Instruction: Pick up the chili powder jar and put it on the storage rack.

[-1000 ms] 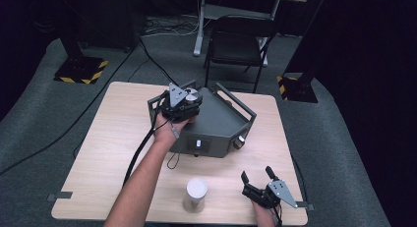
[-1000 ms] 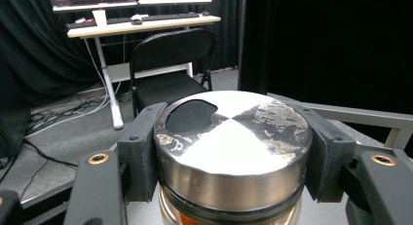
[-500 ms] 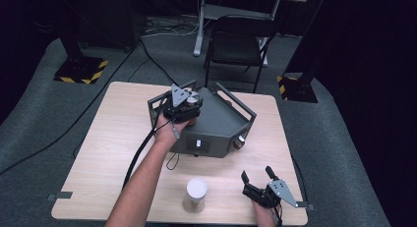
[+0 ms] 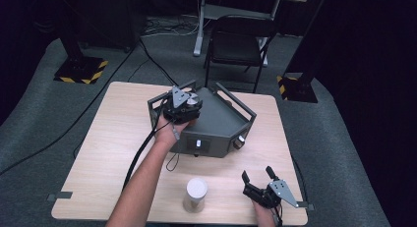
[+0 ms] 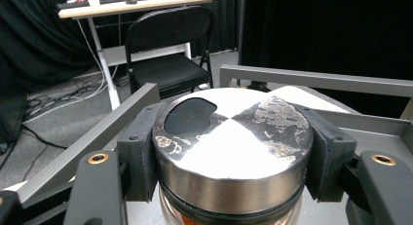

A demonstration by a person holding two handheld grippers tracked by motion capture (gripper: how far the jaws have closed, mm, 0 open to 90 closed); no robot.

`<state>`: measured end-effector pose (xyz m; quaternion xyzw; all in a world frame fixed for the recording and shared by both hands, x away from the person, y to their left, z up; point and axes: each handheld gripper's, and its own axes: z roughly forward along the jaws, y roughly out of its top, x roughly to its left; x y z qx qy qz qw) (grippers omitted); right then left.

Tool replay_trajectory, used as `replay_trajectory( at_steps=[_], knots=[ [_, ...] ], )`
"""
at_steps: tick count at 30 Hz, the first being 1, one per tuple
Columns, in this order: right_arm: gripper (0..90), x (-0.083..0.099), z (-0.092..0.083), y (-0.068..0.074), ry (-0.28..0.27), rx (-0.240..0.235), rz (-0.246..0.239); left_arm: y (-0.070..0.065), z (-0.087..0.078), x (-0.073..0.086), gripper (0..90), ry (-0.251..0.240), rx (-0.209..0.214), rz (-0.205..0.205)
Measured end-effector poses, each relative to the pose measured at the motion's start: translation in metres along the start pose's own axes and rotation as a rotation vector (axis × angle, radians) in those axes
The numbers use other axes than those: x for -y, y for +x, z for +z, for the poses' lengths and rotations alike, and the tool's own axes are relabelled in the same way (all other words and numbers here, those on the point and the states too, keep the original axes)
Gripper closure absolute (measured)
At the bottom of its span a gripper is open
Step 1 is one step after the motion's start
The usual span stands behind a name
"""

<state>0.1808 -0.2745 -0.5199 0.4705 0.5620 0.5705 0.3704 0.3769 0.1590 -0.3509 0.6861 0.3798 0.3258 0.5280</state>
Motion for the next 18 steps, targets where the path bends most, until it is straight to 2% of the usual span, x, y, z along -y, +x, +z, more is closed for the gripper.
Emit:
replay_trajectory(
  at_steps=[18],
  knots=[
    [1.3,-0.0007,0.0001,-0.0011,0.004,-0.003,0.007,0.0005,-0.0002,0.0016,34.7,-0.006,-0.001,-0.009]
  ],
)
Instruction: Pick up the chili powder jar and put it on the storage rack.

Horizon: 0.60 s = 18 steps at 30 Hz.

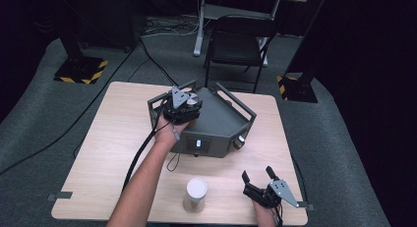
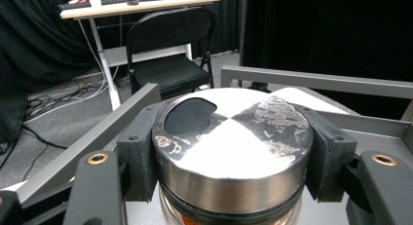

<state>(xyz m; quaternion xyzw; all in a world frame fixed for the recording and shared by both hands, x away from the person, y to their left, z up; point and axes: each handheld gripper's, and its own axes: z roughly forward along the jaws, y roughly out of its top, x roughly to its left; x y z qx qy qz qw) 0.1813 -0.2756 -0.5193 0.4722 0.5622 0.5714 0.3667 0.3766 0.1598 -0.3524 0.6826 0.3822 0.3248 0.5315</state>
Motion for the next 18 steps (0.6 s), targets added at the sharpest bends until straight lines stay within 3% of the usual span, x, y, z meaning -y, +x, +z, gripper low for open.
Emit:
replay_trajectory(
  at_steps=[11,13,18],
  knots=[
    [1.1,-0.0011,0.0004,-0.0022,0.006,-0.005,0.016,-0.0009,-0.0001,-0.0008,33.7,0.000,-0.007,0.001],
    [1.1,-0.0014,0.0006,-0.0028,0.007,-0.007,0.015,0.0016,0.0003,-0.0038,26.4,0.014,-0.001,-0.017],
    [0.9,-0.0014,0.0007,-0.0037,0.007,-0.009,0.022,0.0026,-0.0013,-0.0047,6.6,0.024,0.002,-0.014]
  ],
)
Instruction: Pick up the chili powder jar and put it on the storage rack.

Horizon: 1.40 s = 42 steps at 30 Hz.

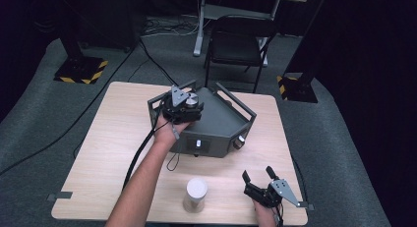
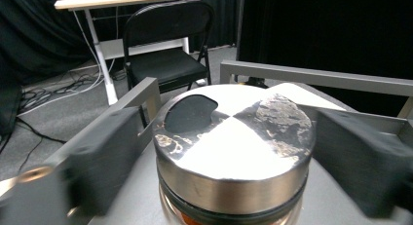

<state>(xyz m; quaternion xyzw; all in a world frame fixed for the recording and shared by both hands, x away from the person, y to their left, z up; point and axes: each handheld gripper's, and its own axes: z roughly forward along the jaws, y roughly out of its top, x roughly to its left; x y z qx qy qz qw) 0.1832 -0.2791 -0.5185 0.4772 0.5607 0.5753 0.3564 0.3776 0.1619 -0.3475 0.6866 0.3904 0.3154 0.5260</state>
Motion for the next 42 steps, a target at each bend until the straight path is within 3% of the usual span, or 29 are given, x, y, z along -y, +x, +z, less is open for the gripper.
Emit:
replay_trajectory(
  at_steps=[3,18,29,31,37,42],
  knots=[
    [0.9,0.000,0.000,0.000,0.001,0.000,-0.001,-0.003,-0.002,0.001,0.6,-0.008,-0.015,0.000],
    [0.5,0.000,0.000,0.000,-0.001,-0.005,-0.003,0.001,-0.027,0.015,0.4,-0.080,-0.001,-0.006],
    [0.0,-0.001,0.000,-0.003,0.003,-0.012,0.009,0.002,-0.055,0.041,0.8,-0.149,0.039,0.017],
    [0.0,0.000,0.000,-0.003,0.001,-0.012,0.016,0.002,-0.058,0.045,0.8,-0.150,0.047,0.006],
    [0.0,0.000,0.000,-0.003,0.001,-0.010,0.018,-0.002,-0.068,0.063,1.0,-0.170,0.053,0.031],
    [0.0,0.000,0.000,-0.003,0.000,-0.010,0.020,0.000,-0.081,0.078,1.4,-0.194,0.062,0.012]
  ],
)
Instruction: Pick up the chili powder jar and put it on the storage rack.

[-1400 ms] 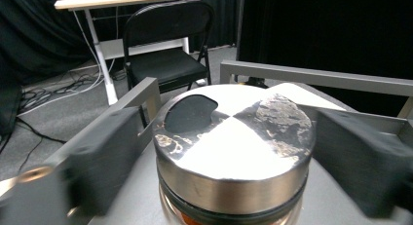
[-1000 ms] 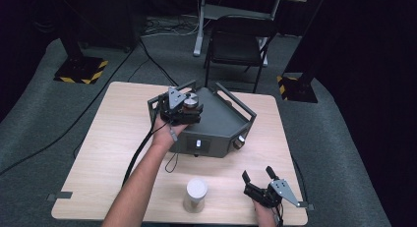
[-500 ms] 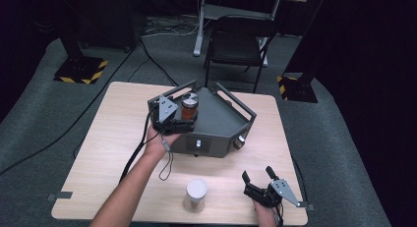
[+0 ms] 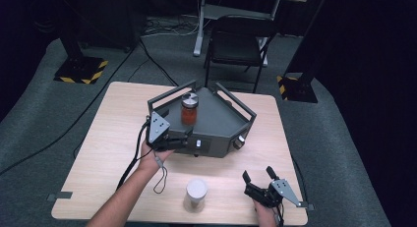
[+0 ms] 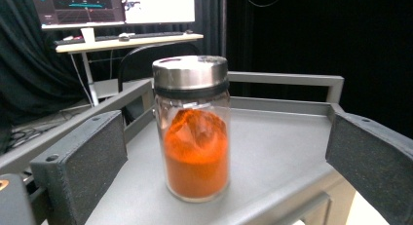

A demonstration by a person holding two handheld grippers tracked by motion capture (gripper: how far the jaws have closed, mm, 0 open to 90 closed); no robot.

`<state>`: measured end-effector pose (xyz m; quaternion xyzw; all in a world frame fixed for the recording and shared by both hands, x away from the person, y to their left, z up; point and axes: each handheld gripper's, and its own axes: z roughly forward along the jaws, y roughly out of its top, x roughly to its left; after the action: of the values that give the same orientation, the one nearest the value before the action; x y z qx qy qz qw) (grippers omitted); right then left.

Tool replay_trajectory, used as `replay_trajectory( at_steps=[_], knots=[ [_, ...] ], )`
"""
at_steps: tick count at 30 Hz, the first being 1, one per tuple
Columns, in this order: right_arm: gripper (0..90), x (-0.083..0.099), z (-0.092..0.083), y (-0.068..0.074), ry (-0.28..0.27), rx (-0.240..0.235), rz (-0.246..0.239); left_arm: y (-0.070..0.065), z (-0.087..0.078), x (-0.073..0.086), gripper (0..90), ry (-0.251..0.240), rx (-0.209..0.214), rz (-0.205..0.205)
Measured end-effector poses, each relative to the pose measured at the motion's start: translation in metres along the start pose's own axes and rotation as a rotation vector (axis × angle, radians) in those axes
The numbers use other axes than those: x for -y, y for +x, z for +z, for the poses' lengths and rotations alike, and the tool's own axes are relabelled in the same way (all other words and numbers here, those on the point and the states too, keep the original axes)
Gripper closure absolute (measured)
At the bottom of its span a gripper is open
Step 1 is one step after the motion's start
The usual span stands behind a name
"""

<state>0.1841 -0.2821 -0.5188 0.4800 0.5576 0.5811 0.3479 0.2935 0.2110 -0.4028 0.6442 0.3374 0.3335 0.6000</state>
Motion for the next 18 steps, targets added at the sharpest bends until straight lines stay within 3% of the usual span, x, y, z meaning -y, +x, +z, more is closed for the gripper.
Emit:
replay_trajectory(
  at_steps=[5,8,18],
  knots=[
    [0.0,0.000,0.000,0.000,0.001,0.000,0.004,-0.003,-0.012,0.012,1.6,0.020,-0.007,0.008],
    [0.0,0.000,0.000,0.000,-0.001,0.002,0.005,0.000,-0.021,0.025,1.1,-0.003,-0.001,-0.022],
    [0.0,0.000,-0.001,0.000,-0.001,0.001,0.004,0.005,-0.051,0.056,0.7,-0.008,-0.033,-0.035]
  ],
)
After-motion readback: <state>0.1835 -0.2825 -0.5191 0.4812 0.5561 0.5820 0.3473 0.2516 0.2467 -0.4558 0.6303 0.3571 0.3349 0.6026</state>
